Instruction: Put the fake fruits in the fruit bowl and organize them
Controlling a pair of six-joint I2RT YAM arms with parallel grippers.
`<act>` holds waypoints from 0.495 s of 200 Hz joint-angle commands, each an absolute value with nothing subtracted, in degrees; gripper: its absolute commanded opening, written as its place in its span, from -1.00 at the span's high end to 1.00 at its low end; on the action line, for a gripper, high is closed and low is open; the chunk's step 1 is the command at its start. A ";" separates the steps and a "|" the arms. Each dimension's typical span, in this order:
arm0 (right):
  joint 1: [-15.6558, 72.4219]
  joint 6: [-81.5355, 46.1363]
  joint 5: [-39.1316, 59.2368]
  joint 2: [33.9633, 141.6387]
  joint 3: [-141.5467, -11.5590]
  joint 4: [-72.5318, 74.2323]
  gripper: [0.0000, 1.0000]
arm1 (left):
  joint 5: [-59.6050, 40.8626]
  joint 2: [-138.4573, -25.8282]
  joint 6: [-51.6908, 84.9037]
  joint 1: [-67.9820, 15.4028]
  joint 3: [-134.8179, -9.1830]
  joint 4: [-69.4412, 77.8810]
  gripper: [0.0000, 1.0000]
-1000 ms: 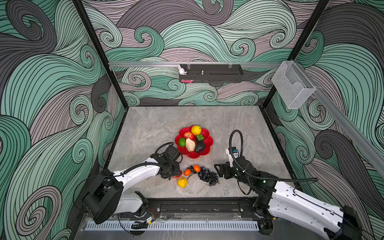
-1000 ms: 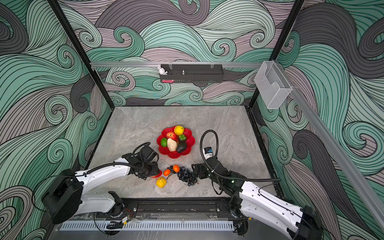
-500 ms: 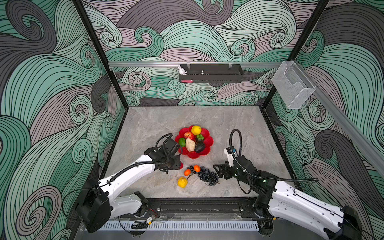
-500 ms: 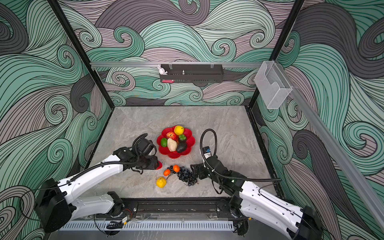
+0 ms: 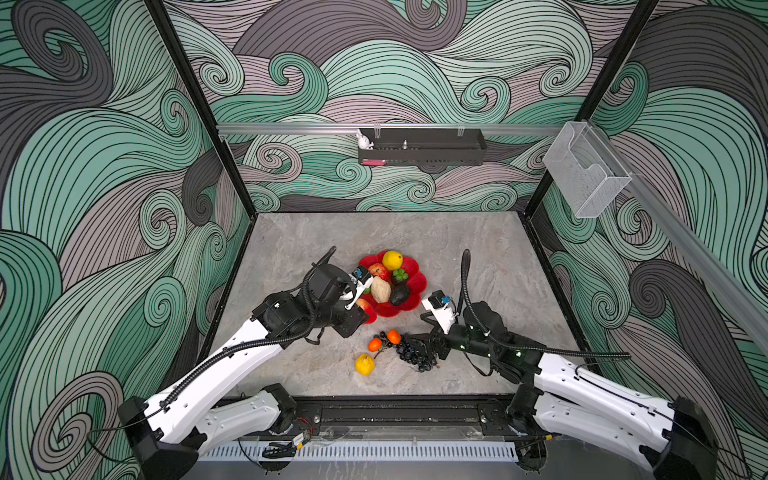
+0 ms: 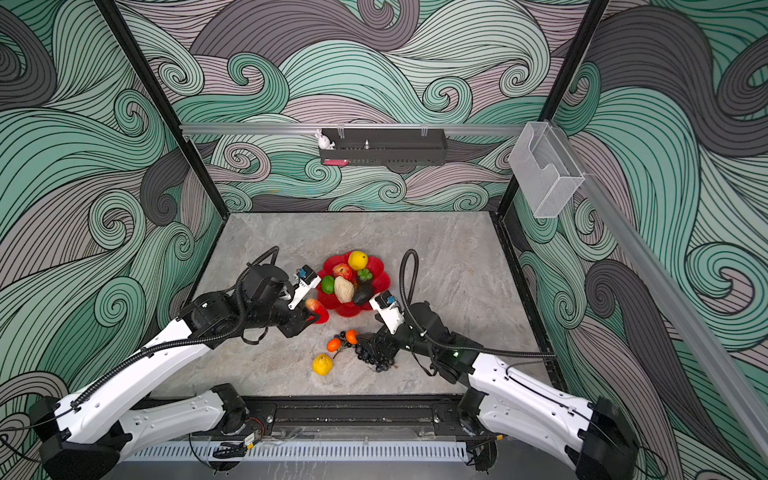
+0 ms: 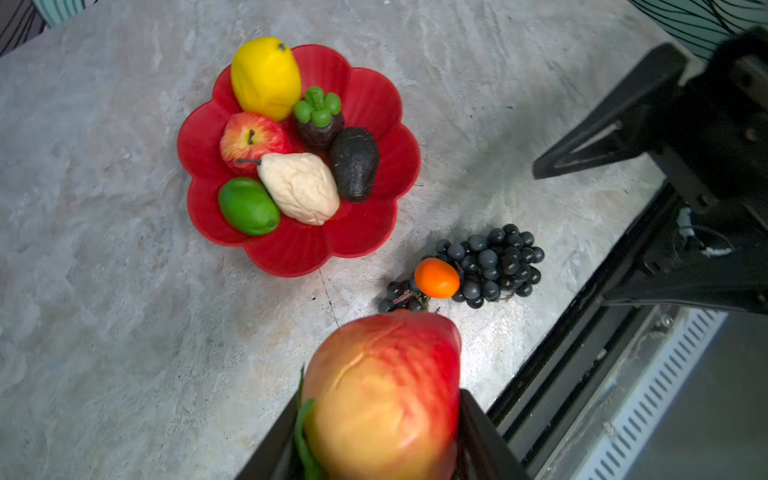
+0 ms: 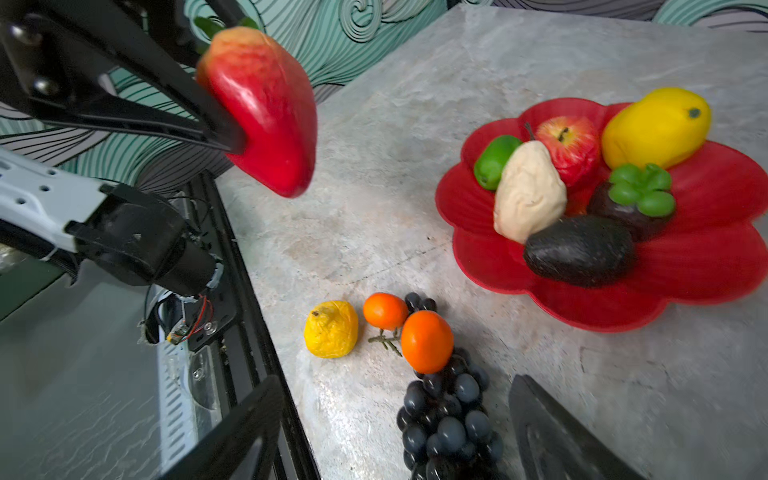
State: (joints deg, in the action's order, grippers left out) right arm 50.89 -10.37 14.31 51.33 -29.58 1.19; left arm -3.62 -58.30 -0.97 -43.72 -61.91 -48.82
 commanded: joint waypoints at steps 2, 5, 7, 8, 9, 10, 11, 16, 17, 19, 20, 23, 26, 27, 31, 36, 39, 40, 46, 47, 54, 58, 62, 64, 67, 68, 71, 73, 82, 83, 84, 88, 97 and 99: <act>51.46 -6.94 19.84 52.20 -30.36 7.08 -0.70 | -5.89 -57.87 -9.85 -45.87 -64.07 -48.15 0.12; 51.49 -6.76 19.98 52.34 -30.38 7.26 -0.71 | -5.89 -57.98 -10.26 -46.18 -64.07 -48.02 0.12; 51.54 -6.59 20.09 52.37 -30.40 7.35 -0.70 | -5.93 -58.07 -10.52 -46.39 -64.07 -47.84 0.12; 51.57 -6.50 20.20 52.38 -30.41 7.37 -0.71 | -5.95 -58.08 -10.62 -46.44 -64.12 -47.78 0.12; 51.58 -6.46 20.25 52.42 -30.36 7.42 -0.71 | -6.01 -58.13 -10.76 -46.56 -64.14 -47.75 0.12; 51.59 -6.35 20.32 52.49 -30.39 7.49 -0.70 | -6.08 -58.16 -10.87 -46.66 -64.15 -47.70 0.12; 51.59 -6.29 20.36 52.52 -30.35 7.48 -0.70 | -6.12 -58.21 -10.97 -46.75 -64.15 -47.62 0.12; 51.66 -6.04 20.75 52.84 -30.49 7.57 -0.70 | -6.44 -58.47 -11.55 -47.19 -64.17 -47.24 0.13; 51.67 -6.01 20.84 52.87 -30.45 7.56 -0.70 | -6.47 -58.50 -11.66 -47.33 -64.17 -47.13 0.12; 51.65 -5.92 20.96 53.01 -30.53 7.63 -0.70 | -6.61 -58.59 -11.86 -47.54 -64.16 -47.01 0.13; 51.67 -5.90 21.07 53.05 -30.56 7.64 -0.70 | -6.64 -58.65 -11.95 -47.63 -64.16 -46.97 0.13; 51.71 -5.89 21.39 53.22 -30.53 7.71 -0.69 | -6.72 -58.70 -12.27 -47.90 -64.16 -46.60 0.13; 51.76 -5.89 21.69 53.44 -30.58 7.83 -0.69 | -6.84 -58.85 -12.52 -48.15 -64.16 -46.33 0.13; 51.76 -5.89 21.79 53.48 -30.54 7.96 -0.69 | -6.85 -58.91 -12.59 -48.25 -64.16 -46.28 0.13; 51.85 -5.95 22.22 53.75 -30.57 8.27 -0.68 | -7.13 -59.10 -13.02 -48.52 -64.16 -45.86 0.13; 51.91 -6.05 22.70 54.06 -30.57 8.54 -0.66 | -7.55 -59.30 -13.44 -48.87 -64.16 -45.48 0.13; 51.96 -6.06 23.08 54.20 -30.48 8.77 -0.65 | -7.82 -59.47 -13.71 -49.07 -64.23 -45.30 0.13; 52.00 -6.11 23.23 54.26 -30.54 8.82 -0.65 | -7.91 -59.53 -13.84 -49.10 -64.24 -45.24 0.13; 52.24 -6.15 23.89 54.63 -30.48 9.28 -0.62 | -8.32 -59.75 -14.41 -49.53 -64.18 -44.82 0.13; 52.22 -6.15 24.03 54.69 -30.53 9.30 -0.62 | -8.38 -59.80 -14.50 -49.59 -64.17 -44.78 0.13; 52.57 -6.15 24.77 55.04 -30.53 9.65 -0.59 | -8.68 -60.09 -15.00 -50.02 -64.16 -44.29 0.13; 52.78 -6.07 25.23 55.25 -30.63 9.88 -0.57 | -8.83 -60.31 -15.33 -50.24 -64.09 -44.09 0.13; 52.99 -6.02 25.50 55.43 -30.64 10.04 -0.54 | -9.07 -60.50 -15.65 -50.46 -64.07 -43.92 0.13; 53.11 -5.99 25.56 55.50 -30.66 10.09 -0.52 | -9.19 -60.54 -15.82 -50.56 -64.07 -43.83 0.13; 53.19 -5.93 25.72 55.66 -30.71 10.11 -0.51 | -9.37 -60.70 -16.01 -50.74 -64.14 -43.71 0.13; 53.27 -5.91 25.78 55.69 -30.73 10.11 -0.50 | -9.43 -60.76 -16.09 -50.77 -64.19 -43.70 0.13; 53.34 -5.83 25.88 55.78 -30.68 10.11 -0.48 | -9.59 -60.93 -16.27 -50.86 -64.16 -43.68 0.14; 53.41 -5.76 26.00 55.91 -30.76 10.13 -0.47 | -9.67 -61.05 -16.37 -50.99 -64.21 -43.62 0.14; 53.82 -5.46 26.11 56.28 -30.91 10.19 -0.43 | -10.10 -61.42 -16.85 -51.31 -64.33 -43.59 0.14; 53.80 -5.41 26.15 56.31 -30.88 10.19 -0.42 | -10.15 -61.52 -16.90 -51.36 -64.33 -43.59 0.14; 53.84 -5.34 26.17 56.37 -30.87 10.20 -0.42 | -10.22 -61.56 -16.98 -51.39 -64.38 -43.55 0.14; 53.97 -5.13 26.06 56.57 -30.92 10.20 -0.40 | -10.36 -61.76 -17.23 -51.57 -64.42 -43.58 0.14; 54.10 -4.99 25.71 57.07 -31.17 9.90 -0.38 | -10.84 -62.00 -17.77 -51.93 -64.51 -43.46 0.14; 54.15 -4.94 25.76 57.22 -31.30 9.86 -0.37 | -10.93 -62.04 -17.89 -52.01 -64.51 -43.43 0.14</act>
State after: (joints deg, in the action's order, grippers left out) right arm 53.54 -6.28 24.10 56.27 -29.61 8.05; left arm -8.32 -61.32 -14.66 -50.96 -62.15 -44.84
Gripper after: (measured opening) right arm 0.700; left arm 0.487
